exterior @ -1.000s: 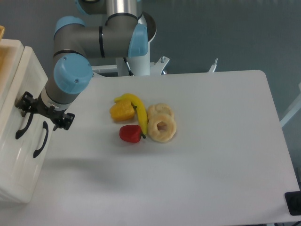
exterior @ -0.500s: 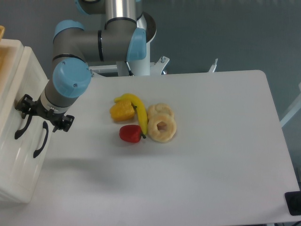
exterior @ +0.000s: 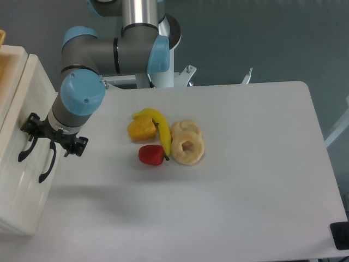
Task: Slide open the top white drawer
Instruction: 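Pull the upper drawer outward by its handle with the gripper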
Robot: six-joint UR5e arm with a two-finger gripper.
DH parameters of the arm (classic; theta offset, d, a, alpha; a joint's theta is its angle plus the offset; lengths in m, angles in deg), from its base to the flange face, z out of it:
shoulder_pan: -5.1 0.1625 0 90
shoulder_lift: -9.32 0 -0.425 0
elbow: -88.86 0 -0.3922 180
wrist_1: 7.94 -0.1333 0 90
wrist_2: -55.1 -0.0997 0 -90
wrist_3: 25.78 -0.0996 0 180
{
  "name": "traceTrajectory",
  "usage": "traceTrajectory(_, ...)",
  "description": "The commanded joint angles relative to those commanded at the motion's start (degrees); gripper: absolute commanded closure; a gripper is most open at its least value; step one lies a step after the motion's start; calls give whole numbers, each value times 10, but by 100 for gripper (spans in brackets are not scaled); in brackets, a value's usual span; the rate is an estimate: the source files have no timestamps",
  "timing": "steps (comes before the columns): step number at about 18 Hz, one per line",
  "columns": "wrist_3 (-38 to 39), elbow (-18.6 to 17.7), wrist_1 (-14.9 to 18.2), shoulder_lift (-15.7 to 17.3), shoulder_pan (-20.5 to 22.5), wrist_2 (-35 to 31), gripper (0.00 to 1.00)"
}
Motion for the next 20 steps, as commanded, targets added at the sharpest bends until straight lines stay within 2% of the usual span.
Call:
traceTrajectory(12,-3,8,-4,4,15,-1,0)
traceTrajectory(20,-3,9,-4,6,40,-2,0)
